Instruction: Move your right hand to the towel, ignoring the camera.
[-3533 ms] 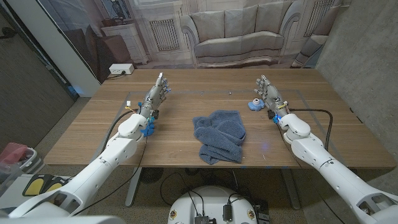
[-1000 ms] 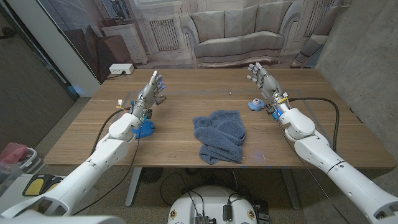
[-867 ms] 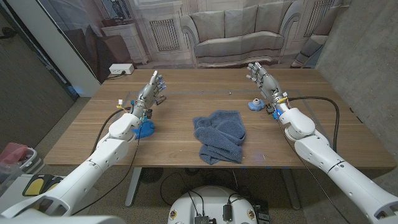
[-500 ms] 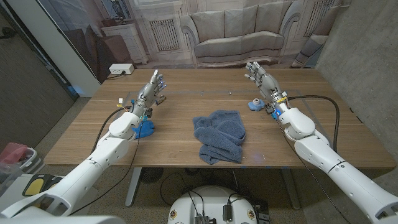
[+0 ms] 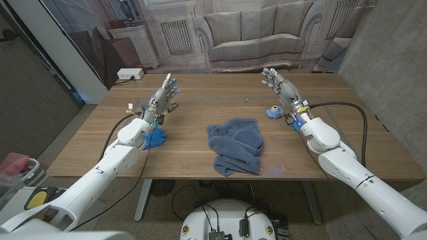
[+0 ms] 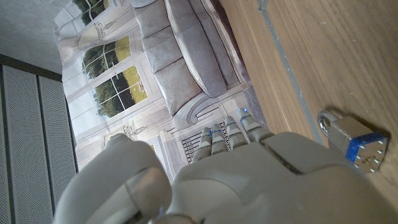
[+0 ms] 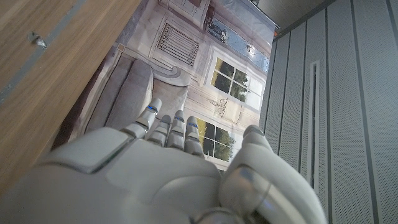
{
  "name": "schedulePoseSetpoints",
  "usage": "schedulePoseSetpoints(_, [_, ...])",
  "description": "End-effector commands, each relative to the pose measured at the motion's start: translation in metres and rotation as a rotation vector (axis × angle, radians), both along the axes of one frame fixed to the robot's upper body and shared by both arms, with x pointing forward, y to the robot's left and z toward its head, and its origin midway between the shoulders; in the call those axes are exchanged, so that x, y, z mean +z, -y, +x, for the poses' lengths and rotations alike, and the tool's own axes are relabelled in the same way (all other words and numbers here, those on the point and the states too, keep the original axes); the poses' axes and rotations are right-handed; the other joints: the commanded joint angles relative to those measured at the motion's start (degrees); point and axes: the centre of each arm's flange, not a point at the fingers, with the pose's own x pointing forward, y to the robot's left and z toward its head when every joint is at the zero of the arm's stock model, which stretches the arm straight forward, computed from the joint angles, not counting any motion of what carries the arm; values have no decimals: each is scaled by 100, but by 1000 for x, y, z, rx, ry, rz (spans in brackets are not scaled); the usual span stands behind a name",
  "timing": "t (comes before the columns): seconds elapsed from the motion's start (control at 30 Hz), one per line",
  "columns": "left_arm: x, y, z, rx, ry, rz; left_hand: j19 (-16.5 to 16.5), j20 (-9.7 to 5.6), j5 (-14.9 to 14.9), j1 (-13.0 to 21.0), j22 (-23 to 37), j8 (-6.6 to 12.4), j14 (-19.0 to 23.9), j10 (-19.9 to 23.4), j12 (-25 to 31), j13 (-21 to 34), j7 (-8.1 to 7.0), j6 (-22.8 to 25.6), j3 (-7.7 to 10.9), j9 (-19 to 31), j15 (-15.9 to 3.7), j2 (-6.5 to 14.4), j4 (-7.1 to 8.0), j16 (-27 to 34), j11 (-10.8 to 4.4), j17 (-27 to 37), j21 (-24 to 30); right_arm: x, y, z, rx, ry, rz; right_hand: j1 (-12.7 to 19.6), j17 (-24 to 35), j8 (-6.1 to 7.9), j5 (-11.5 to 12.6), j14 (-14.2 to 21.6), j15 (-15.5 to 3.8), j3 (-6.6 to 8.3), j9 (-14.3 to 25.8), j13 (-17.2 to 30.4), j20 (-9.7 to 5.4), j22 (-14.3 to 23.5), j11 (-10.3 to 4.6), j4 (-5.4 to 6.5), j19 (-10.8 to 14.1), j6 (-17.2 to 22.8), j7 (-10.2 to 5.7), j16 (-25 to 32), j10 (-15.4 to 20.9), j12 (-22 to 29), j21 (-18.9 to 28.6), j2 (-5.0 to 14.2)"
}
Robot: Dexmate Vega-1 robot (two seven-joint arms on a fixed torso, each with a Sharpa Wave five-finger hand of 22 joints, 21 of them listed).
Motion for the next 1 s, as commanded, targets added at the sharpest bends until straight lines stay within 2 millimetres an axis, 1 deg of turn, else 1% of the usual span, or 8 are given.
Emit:
schedulePoseSetpoints(0.03, [6, 1, -2, 3, -2, 8, 59, -187, 34, 9, 34, 33, 56, 51, 27, 31, 6, 49, -30, 21, -34, 13, -18, 7, 12, 13, -41, 0, -2, -13, -3, 43, -43, 12, 18, 30, 17, 55, -27, -7, 21, 15, -285, 22, 3, -31, 51, 50, -26, -18, 64, 18, -12, 0])
schedulePoseSetpoints(0.33, [2, 1, -3, -11, 4, -12, 74, -182, 33, 18, 34, 35, 71, 71, 30, 31, 9, 67, -39, 21, -40, 24, -21, 9, 7, 13, -61, 0, -8, -22, -13, 60, -66, 16, 17, 27, 18, 66, -25, -8, 21, 14, -283, 22, -2, -39, 72, 47, -35, -23, 75, 17, -24, -3])
schedulePoseSetpoints(0.73, [-1, -2, -4, -11, 2, -12, 86, -181, 31, 25, 35, 33, 78, 73, 25, 31, 14, 75, -50, 22, -36, 35, -23, 6, 13, 13, -85, -6, -12, -31, -6, 80, -67, 11, 19, 24, 18, 90, -32, -11, 22, 14, -286, 23, -2, -43, 97, 47, -40, -24, 94, 16, -42, -2])
schedulePoseSetpoints(1.0, [-1, 3, -3, -25, 3, -13, 95, -185, 29, 29, 36, 31, 78, 68, 20, 32, 12, 81, -58, 22, -39, 41, -24, 3, 2, 13, -102, -7, -17, -40, -12, 104, -96, 9, 20, 24, 18, 95, -31, -13, 22, 14, -282, 23, -15, -47, 107, 52, -45, -30, 109, 17, -58, -2])
